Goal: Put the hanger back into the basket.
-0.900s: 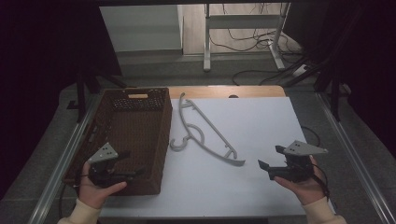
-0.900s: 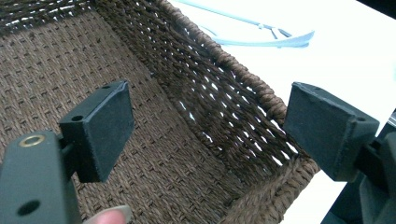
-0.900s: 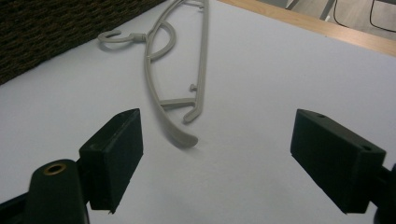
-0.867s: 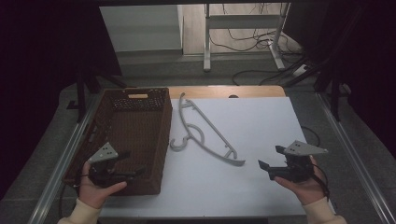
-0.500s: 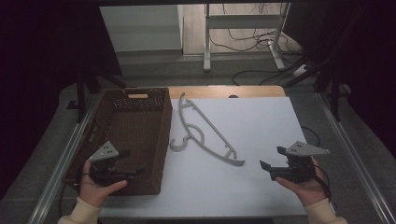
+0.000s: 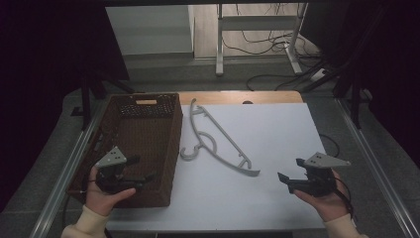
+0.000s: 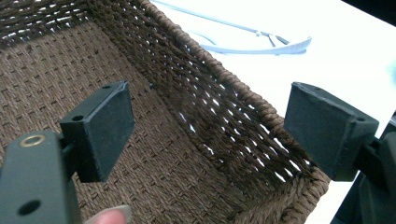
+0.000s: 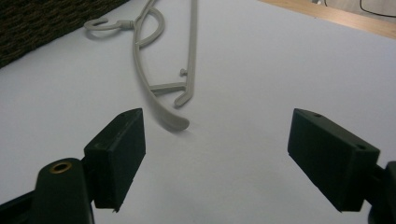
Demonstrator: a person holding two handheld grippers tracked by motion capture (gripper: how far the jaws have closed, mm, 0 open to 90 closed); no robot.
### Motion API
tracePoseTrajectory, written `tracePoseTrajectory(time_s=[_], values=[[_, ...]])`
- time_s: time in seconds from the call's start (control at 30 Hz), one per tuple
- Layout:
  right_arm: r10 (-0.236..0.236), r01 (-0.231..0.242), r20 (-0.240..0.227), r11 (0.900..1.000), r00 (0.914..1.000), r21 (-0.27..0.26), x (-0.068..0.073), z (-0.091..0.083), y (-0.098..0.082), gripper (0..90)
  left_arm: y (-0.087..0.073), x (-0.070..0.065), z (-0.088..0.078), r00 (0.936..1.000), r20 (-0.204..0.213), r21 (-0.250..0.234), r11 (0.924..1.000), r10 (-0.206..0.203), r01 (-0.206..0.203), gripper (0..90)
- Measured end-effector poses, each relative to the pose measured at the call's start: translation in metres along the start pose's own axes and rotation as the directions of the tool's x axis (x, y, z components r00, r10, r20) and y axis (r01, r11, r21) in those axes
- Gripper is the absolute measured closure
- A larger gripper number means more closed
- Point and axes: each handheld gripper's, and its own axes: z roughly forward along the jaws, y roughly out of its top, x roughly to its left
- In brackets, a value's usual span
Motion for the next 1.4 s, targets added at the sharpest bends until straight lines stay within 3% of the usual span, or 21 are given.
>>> tracePoseTrajectory(time_s=[0.37,0.73,1.07,1.4], values=[[-0.004,0.005,-0.036,1.0,0.9993,0.03,0.006,0.012,0.008,20.8,-0.002,-0.003,0.0,1.0,0.002,0.004,1.0,0.003,-0.003,15.9],[0.003,-0.001,-0.061,1.0,0.9982,0.017,0.013,0.024,0.028,21.1,0.003,-0.003,0.004,0.9998,0.02,0.009,0.9999,0.008,-0.008,16.0],[-0.015,0.023,-0.078,0.994,0.9968,0.103,0.021,0.057,0.043,20.8,0.004,-0.003,0.007,0.9998,0.02,0.011,0.9999,0.007,-0.008,16.2],[-0.044,0.061,-0.121,0.988,0.9917,0.14,0.031,0.08,0.057,21.3,0.003,-0.004,0.006,0.9997,0.021,0.015,0.9998,0.009,-0.009,16.4]])
